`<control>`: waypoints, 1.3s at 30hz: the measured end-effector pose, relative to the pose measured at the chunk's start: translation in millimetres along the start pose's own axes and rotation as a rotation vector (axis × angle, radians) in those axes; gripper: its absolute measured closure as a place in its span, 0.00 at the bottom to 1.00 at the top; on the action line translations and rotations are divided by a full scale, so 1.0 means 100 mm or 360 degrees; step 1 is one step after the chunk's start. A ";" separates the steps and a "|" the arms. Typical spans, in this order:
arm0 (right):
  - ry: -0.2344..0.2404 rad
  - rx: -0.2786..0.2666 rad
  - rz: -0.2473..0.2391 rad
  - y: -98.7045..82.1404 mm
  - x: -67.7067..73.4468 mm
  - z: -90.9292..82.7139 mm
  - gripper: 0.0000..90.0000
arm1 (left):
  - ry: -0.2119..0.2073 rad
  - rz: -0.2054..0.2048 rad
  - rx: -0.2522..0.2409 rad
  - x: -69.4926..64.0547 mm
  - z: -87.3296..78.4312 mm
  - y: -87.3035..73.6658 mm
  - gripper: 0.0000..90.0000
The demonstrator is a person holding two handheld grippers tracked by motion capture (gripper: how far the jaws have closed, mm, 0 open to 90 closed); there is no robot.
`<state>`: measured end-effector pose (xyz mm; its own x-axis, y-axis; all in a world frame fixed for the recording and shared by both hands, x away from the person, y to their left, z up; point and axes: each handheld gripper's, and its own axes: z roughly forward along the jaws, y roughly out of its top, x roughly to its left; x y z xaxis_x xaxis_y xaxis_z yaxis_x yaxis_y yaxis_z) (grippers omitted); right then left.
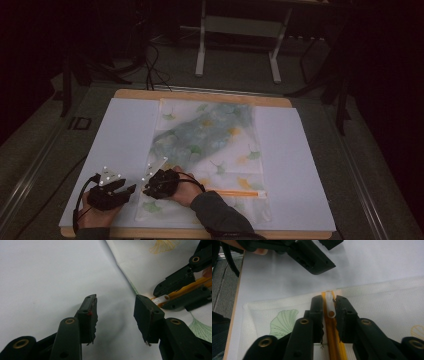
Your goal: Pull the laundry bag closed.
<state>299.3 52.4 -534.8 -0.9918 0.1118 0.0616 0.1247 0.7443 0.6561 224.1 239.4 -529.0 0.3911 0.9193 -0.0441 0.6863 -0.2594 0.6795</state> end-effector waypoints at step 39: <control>-0.0115 0.0032 -0.0087 0.04 0.10 -0.16 0.93 | -0.0281 0.0050 0.0039 -0.20 -0.03 0.01 0.63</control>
<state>289.7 45.7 -519.9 -0.9927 0.1173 -0.0288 0.0716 0.7636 0.6417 214.8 221.5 -525.0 0.5128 0.8448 -0.1527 0.6859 -0.2963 0.6647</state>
